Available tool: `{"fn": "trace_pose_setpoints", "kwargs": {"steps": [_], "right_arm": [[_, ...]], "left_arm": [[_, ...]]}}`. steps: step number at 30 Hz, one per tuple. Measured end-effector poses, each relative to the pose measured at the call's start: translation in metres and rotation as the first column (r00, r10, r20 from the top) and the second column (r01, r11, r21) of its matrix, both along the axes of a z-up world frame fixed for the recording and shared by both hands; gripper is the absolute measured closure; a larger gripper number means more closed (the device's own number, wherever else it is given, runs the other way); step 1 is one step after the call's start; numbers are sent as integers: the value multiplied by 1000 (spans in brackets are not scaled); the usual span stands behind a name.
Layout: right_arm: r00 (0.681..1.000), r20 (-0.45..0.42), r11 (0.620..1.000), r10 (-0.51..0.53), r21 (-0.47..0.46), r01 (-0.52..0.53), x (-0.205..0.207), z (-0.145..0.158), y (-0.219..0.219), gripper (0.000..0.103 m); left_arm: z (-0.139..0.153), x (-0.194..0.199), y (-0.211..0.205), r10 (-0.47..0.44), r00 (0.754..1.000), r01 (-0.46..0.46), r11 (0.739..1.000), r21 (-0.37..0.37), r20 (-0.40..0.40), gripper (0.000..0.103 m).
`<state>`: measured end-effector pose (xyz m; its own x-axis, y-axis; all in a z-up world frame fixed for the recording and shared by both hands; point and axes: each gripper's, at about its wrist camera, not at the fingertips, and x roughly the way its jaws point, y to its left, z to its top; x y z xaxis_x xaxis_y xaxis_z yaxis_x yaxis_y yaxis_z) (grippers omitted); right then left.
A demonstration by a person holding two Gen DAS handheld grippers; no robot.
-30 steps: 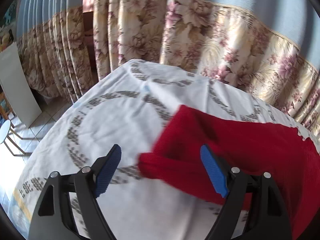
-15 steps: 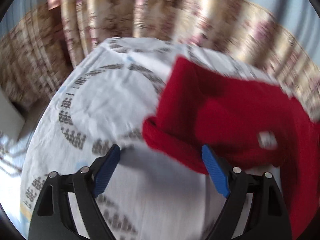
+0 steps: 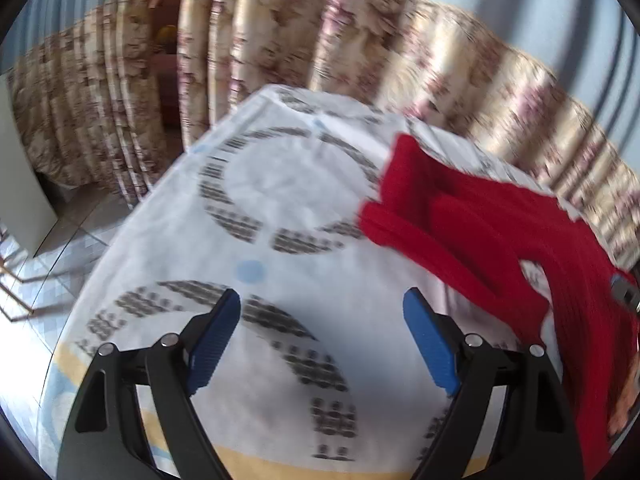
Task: Fold small clothes
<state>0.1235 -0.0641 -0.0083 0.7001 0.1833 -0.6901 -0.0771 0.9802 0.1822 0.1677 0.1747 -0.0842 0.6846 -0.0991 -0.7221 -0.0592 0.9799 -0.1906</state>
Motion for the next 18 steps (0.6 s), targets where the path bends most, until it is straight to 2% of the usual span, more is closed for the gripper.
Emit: {"fn": "trace_pose_setpoints", "kwargs": {"steps": [5,9,13,18], "right_arm": [[998,-31,999,52,-11,-53,19,-18,58,9],[996,-75,998,44,-36,-47,29,-29,80,11],[994,-104,994,22,-103,-33,34,-36,96,12],[990,-142,980,2,-194,-30,40,-42,110,16]], "left_arm": [[10,-2,29,75,997,-75,997,8,17,19],[17,-6,55,95,995,-96,995,40,25,19],[18,-9,87,105,994,-106,993,51,21,19],[13,-11,106,101,995,-102,993,65,11,19]]}}
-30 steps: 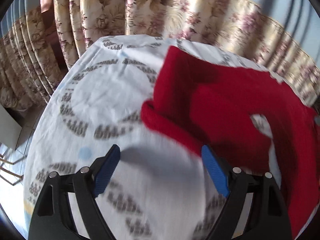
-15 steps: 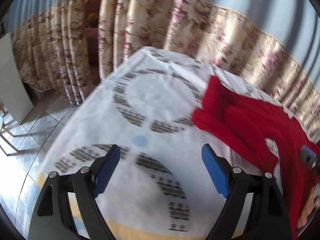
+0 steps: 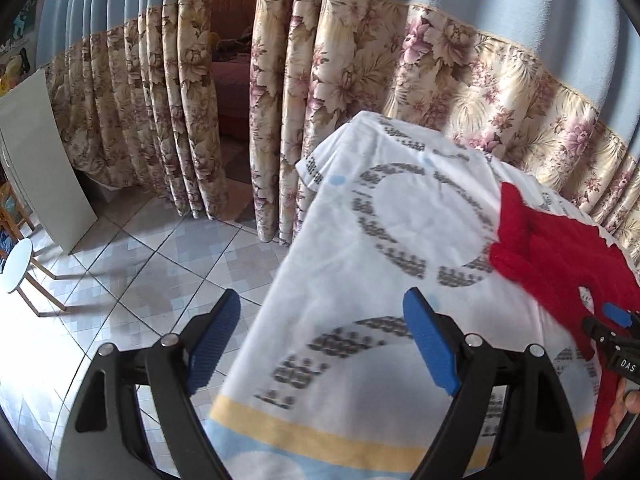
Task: Fold small clothes
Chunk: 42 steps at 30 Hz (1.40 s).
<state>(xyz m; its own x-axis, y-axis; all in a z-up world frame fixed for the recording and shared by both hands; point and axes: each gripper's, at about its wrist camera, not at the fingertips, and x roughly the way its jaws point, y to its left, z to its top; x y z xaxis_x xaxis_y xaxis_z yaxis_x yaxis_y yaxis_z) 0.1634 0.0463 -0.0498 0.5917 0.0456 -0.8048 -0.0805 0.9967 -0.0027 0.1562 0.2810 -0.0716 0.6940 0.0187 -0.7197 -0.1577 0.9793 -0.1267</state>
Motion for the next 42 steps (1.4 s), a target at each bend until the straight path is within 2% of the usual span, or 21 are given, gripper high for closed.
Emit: {"fn": "trace_pose_setpoints", "kwargs": {"steps": [3,4,6,7,8,9,13,17,22,26,33,37,41,42], "right_arm": [[999,-37,999,0,-36,-2,5,-6,10,22],[999,-37,999,0,-36,-2,5,-6,10,33],[998,-54,999,29,-35,-31,7,-10,19,42],[998,-54,999,29,-35,-31,7,-10,19,60],[997,-53,998,48,-26,-49,7,-10,21,69],[998,-42,998,57,-37,-58,6,-8,24,90],[998,-6,997,70,-31,-70,4,5,17,91],[996,59,997,63,-49,-60,8,36,-16,91],[993,113,997,-23,-75,31,19,66,-94,91],[993,85,988,-81,-122,91,26,62,-168,91],[978,57,968,-202,-137,208,8,48,-289,91],[974,21,966,-227,-118,228,3,37,-332,90],[970,-11,967,-241,-83,239,-5,29,-360,89],[969,-15,966,-248,-76,246,-8,26,-367,88]], "left_arm": [[-3,-1,5,5,1000,-5,1000,-10,-5,19],[-4,-2,5,3,1000,-3,1000,-12,-7,19],[-4,0,0,-5,1000,5,1000,-7,-12,19],[-4,0,-3,-11,1000,11,1000,3,-14,19],[-4,0,-6,-13,1000,13,1000,10,-15,19],[-3,0,-10,-15,1000,16,1000,12,-15,19],[3,5,-27,-39,999,39,999,23,-14,19],[14,17,-52,-66,998,67,996,53,-9,19],[28,36,-83,-81,997,81,996,-22,1,19],[33,56,-117,-93,996,92,994,-57,-10,19],[36,95,-225,-226,974,226,974,-21,-28,19],[31,117,-288,-309,950,306,950,-67,-42,19],[16,135,-352,-391,916,388,920,-58,-89,19],[11,138,-362,-393,913,390,920,-48,-106,19]]}}
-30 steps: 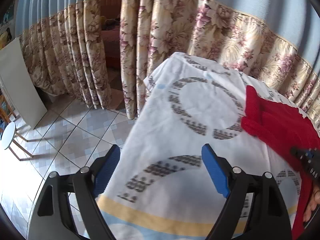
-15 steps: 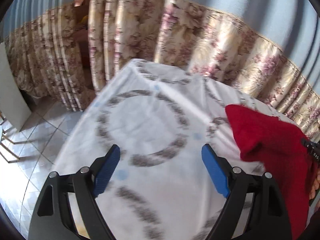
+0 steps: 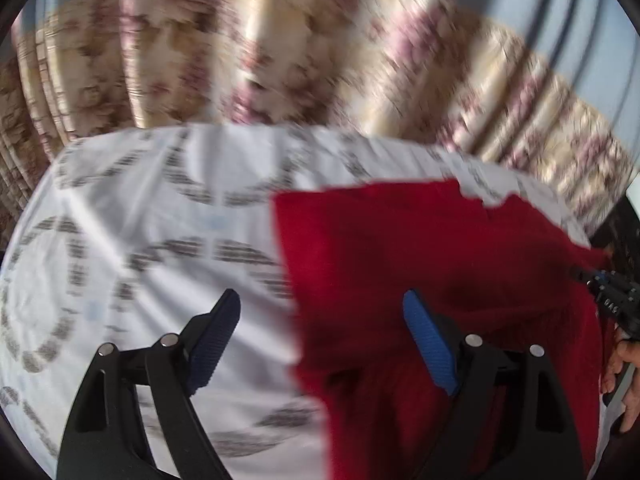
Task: Fold small clothes
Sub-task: 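Release and regrasp the sweater hem with the right gripper, pulling it straight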
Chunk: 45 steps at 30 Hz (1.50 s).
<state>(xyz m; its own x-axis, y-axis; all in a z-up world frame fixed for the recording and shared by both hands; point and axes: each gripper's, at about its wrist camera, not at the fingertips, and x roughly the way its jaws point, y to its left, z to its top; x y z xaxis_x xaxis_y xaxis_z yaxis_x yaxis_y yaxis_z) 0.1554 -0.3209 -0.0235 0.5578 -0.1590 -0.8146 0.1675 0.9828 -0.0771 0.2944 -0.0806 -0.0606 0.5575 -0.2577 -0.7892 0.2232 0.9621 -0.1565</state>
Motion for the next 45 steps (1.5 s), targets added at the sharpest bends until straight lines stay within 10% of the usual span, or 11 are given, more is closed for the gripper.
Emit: {"fn": "trace_pose_setpoints", "kwargs": {"steps": [14,26,45], "right_arm": [[998,-11,998,-68,13,68,-17,-20,-30,63],[975,90,977,-204,-48,209,-116,29,-91,44],[948,-7,948,-318,-22,318,-186,-12,-132,42]], "left_arm": [[-23,-8,-16,16,998,-30,979,202,68,6],[29,-81,4,-7,975,-22,992,127,221,6],[1,-127,56,102,977,-116,991,61,188,6]]}}
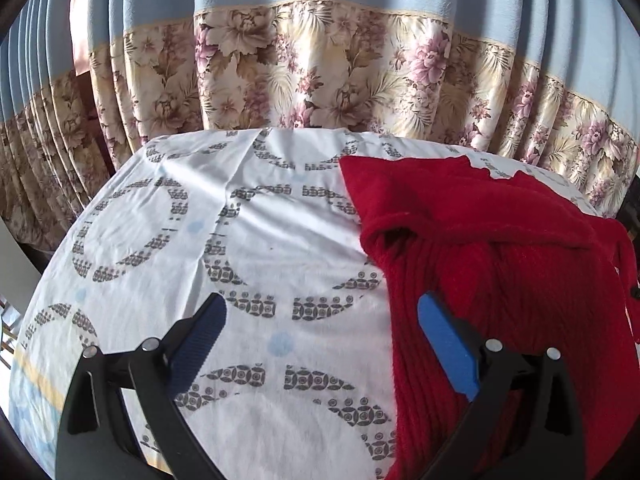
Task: Fold small clothes
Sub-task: 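Release and regrasp the sweater hem with the right gripper, pulling it straight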
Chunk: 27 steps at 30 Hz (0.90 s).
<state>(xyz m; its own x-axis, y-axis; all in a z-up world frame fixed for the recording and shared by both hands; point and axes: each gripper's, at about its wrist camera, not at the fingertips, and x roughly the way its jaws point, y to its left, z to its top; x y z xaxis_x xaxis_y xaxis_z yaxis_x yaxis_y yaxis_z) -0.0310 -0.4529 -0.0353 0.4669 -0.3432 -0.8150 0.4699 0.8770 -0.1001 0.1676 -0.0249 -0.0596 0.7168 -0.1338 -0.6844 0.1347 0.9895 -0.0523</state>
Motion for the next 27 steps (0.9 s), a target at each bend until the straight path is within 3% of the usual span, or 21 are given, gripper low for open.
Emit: {"fn": "trace_pose_setpoints", "kwargs": {"steps": [9,12,15,16,27], "right_arm": [[999,15,999,-35,28,35,2,-10,-2,39],[999,24,998,-24,58,23,3,-10,-2,55],[1000,22,999,-1,43,0,6,-8,4,86],[1000,20,999,1,34,-2,7,-6,6,91],[984,168,988,53,133,-76,17,42,18,94]], "left_arm": [[1,-4,-6,-21,1000,21,1000,-6,1,6],[1,-5,-7,-22,1000,22,1000,-7,1,6],[1,-5,-7,-22,1000,22,1000,-11,-1,6],[1,-4,-7,-21,1000,21,1000,-11,-2,6],[8,3,-3,-24,1000,24,1000,-16,12,6]]}}
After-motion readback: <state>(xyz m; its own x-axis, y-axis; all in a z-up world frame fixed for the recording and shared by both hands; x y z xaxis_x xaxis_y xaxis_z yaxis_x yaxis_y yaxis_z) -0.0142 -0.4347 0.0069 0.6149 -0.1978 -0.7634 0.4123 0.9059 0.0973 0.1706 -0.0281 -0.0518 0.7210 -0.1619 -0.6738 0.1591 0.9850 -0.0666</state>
